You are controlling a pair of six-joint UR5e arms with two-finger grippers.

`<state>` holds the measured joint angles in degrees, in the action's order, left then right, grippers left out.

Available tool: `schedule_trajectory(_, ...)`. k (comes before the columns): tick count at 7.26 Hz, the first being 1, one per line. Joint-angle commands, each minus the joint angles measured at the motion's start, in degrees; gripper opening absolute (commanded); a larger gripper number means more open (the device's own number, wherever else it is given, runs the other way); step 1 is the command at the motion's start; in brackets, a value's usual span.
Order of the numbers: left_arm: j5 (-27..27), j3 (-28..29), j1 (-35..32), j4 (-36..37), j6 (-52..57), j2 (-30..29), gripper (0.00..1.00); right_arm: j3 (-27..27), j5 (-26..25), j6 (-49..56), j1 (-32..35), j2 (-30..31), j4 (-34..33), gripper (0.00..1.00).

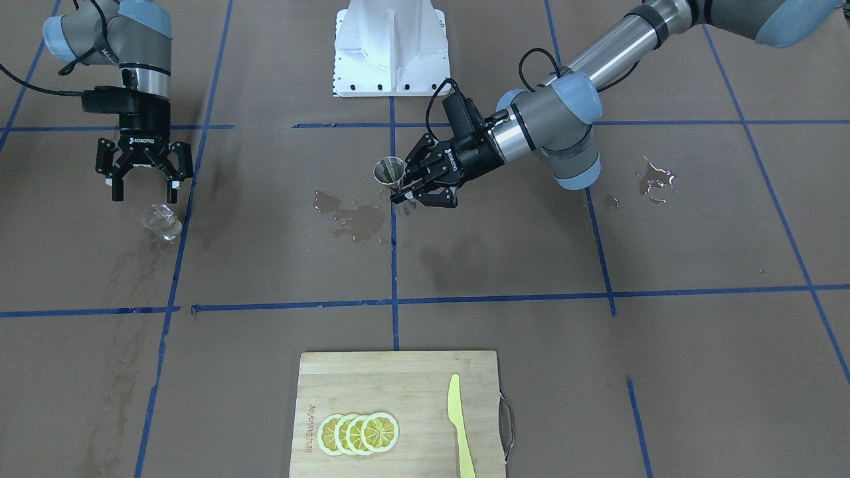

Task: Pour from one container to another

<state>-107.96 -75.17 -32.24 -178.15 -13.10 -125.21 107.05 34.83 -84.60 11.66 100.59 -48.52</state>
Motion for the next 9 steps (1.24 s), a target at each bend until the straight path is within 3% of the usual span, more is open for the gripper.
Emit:
schedule_trajectory(1, 0.0, -0.1, 0.1, 0.0, 0.0, 0.1, 0.0, -2.0, -3.5, -1.0, -1.4, -0.8, 0.0, 1.0)
schedule_trajectory(3, 0.0, -0.2, 0.1, -0.1, 0.0, 0.3, 0.0, -9.4, -5.0, -1.1, -1.4, -6.8, 0.1, 1.0)
schedule_trajectory(9, 0.0, -0.2, 0.1, -0.2, 0.0, 0.5, 0.0, -12.1, -5.8, -1.3, -1.3, -5.8, 0.1, 0.99)
